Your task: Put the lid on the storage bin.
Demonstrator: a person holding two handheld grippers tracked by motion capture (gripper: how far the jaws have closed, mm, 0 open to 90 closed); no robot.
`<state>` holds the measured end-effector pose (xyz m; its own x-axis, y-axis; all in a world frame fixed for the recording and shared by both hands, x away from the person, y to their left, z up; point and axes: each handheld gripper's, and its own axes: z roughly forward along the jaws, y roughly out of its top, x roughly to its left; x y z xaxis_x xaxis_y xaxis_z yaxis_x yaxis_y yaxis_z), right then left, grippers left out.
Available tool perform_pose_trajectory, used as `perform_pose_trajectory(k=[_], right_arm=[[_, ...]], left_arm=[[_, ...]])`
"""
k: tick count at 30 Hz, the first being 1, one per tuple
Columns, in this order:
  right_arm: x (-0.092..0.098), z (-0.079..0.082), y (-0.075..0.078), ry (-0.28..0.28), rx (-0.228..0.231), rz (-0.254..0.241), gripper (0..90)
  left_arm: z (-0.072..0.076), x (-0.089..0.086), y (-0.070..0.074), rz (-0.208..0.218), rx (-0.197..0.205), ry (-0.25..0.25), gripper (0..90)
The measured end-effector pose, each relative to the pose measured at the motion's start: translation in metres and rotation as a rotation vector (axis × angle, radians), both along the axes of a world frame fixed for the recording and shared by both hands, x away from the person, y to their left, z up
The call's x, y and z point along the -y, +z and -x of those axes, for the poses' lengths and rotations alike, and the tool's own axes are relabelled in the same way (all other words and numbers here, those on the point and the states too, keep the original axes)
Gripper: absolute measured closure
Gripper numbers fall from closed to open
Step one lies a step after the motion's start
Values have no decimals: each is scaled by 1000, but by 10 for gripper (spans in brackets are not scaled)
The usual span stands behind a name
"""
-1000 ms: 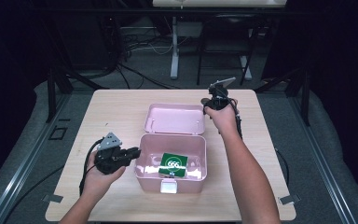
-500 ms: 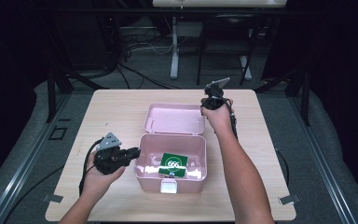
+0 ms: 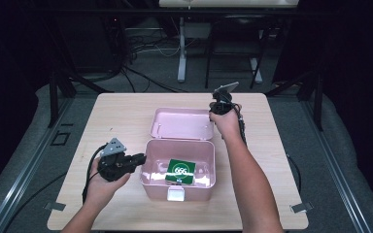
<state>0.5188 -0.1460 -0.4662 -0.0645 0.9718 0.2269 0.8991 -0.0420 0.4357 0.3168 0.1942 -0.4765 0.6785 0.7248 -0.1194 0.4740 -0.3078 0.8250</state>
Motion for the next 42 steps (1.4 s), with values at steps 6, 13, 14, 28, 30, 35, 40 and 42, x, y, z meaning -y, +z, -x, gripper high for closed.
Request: perform_pose_trajectory(k=[6,13,14,28,30,35,40,42], right_arm=[[-1,1,2,2,9,7,845],[-1,3,4,3,24,7,849],[-1,3,5,3,32,11,851],[0,8,15,6,85,0,862],[0,9,17,8,95,-6,863],[0,13,21,13,121,-5,865],[1,16,26,16,145,-7,867],[2,17,28,19,156,-9,867]], left_arm=[[0,0,0,-1,0,0,809],[0,0,0,-2,0,1,808],[0,0,0,-1,1,2,809],[0,0,0,2,-3,0,809],[0,0,0,2,-4,-1,808],[0,0,0,1,-5,-1,808],[0,0,0,3,-5,-1,808],[0,0,0,4,-6,-1,808]])
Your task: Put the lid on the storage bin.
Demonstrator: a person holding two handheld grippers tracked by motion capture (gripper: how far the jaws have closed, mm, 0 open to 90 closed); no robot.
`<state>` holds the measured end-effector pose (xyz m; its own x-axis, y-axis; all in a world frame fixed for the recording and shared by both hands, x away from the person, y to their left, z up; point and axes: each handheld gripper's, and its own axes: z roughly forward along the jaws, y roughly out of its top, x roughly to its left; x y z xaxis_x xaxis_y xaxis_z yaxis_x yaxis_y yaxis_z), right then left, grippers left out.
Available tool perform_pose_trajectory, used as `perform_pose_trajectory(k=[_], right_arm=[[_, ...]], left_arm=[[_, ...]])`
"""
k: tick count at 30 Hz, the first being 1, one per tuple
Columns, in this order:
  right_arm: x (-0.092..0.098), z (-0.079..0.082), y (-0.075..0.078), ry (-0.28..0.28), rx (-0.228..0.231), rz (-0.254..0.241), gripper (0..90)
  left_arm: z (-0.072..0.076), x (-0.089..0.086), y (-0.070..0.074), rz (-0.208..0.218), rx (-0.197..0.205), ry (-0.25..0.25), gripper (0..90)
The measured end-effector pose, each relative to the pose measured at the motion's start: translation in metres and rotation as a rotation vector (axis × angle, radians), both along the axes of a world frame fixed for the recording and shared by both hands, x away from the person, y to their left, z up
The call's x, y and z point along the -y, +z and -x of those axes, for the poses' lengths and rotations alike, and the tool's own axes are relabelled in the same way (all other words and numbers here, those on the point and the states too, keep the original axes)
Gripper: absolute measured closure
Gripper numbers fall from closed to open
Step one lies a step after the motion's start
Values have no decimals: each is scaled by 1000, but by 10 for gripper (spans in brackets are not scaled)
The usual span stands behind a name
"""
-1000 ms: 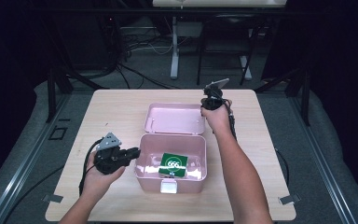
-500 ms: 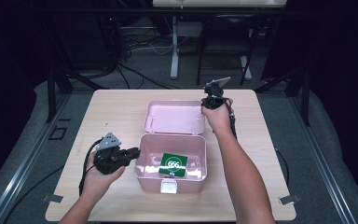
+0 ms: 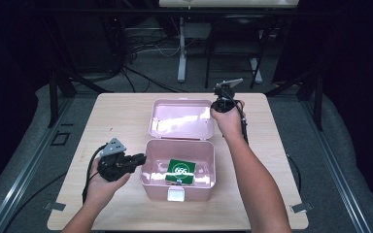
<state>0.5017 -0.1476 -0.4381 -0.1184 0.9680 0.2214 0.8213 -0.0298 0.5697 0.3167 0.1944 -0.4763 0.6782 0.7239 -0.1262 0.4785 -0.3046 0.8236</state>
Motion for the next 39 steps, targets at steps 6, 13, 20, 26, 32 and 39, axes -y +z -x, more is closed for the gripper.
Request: perform_pose_trajectory(k=[6,13,20,26,32,39], right_arm=[[0,6,7,5,31,2,869],[-1,13,15,20,78,17,869],[0,21,23,32,108,5,871],[0,30,31,47,151,5,872],[0,38,38,60,181,15,872],[2,47,44,79,215,6,875]], left_arm=[[1,0,0,-1,0,0,808],[1,0,0,2,-1,2,808],[1,0,0,1,-1,3,808],[1,0,0,2,-4,4,807],[1,0,0,5,-3,8,807],[2,0,0,5,-2,8,806]])
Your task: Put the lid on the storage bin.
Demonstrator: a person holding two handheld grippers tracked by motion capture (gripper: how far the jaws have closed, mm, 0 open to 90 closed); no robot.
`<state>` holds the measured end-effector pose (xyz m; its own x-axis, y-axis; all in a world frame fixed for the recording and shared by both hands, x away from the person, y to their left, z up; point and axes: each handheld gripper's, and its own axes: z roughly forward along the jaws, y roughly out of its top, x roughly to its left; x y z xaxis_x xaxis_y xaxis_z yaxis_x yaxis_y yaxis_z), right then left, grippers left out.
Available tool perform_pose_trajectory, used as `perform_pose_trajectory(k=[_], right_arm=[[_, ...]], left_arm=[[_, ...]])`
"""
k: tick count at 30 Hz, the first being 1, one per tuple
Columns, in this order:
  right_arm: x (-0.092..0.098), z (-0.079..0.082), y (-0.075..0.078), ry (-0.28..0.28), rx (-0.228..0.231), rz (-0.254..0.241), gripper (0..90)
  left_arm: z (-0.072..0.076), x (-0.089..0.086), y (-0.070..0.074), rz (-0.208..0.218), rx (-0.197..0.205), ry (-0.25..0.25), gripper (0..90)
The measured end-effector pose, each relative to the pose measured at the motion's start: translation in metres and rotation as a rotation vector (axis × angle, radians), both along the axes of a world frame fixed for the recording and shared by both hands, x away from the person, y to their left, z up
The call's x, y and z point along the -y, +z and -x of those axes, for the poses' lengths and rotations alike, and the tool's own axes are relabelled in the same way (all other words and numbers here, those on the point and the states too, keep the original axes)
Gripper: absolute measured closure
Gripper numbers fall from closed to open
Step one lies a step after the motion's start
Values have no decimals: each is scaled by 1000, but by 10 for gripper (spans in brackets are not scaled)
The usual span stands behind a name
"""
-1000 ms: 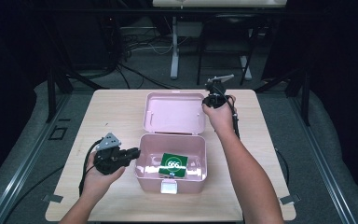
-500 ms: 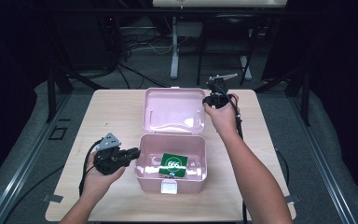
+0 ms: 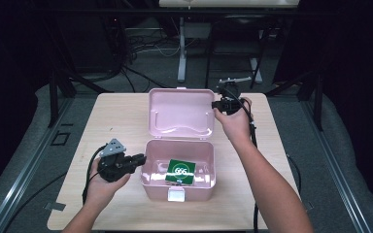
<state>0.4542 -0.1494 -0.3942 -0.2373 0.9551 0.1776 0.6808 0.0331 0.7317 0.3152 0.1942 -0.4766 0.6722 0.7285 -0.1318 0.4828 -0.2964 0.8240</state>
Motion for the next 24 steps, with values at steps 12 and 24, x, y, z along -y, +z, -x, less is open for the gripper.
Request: perform_pose_trajectory(k=[12,24], right_arm=[[3,18,6,28,71,-7,876],[2,32,9,41,117,5,875]], left_arm=[[0,0,0,-1,0,1,806],[0,0,0,1,-2,1,803]])
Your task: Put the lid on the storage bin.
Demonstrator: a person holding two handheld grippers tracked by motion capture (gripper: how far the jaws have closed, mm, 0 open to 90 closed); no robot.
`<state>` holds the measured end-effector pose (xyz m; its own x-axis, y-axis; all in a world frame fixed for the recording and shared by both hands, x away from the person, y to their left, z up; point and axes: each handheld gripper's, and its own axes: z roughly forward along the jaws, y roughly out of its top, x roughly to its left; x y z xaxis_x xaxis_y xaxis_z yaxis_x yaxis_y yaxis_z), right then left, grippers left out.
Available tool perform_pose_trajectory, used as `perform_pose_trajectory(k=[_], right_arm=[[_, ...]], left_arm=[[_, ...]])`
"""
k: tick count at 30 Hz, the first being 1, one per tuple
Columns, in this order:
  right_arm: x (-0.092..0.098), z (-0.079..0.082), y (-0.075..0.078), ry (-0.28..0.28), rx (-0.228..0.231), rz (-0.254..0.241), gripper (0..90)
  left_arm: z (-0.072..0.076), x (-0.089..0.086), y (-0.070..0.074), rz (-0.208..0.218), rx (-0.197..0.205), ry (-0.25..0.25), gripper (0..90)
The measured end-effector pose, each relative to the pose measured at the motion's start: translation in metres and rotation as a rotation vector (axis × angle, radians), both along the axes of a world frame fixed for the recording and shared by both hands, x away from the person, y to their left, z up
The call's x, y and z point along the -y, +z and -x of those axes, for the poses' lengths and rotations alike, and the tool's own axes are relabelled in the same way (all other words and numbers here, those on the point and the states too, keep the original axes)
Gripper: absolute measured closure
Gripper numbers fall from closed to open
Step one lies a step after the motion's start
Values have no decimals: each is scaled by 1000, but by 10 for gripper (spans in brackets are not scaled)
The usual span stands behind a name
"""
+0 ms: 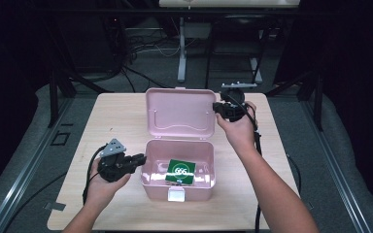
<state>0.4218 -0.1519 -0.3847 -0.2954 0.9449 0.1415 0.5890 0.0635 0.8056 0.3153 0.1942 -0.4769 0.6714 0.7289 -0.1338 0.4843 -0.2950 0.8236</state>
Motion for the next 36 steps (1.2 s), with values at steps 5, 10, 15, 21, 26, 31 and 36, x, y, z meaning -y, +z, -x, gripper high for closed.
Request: perform_pose_trajectory(k=[5,10,15,21,26,31,36], right_arm=[[2,6,0,10,17,-8,875],[2,14,1,17,48,-5,875],[3,22,0,27,71,-15,875],[3,32,0,35,103,-6,876],[3,38,-1,37,124,-3,877],[3,44,-3,38,151,-2,877],[3,51,-3,42,164,6,878]], left_arm=[[0,0,0,1,1,0,803],[0,0,0,0,2,3,803],[1,0,0,0,4,4,803],[1,1,0,-1,6,5,803],[1,1,0,0,7,5,804],[1,1,-1,1,7,5,804],[1,0,-1,0,8,5,803]])
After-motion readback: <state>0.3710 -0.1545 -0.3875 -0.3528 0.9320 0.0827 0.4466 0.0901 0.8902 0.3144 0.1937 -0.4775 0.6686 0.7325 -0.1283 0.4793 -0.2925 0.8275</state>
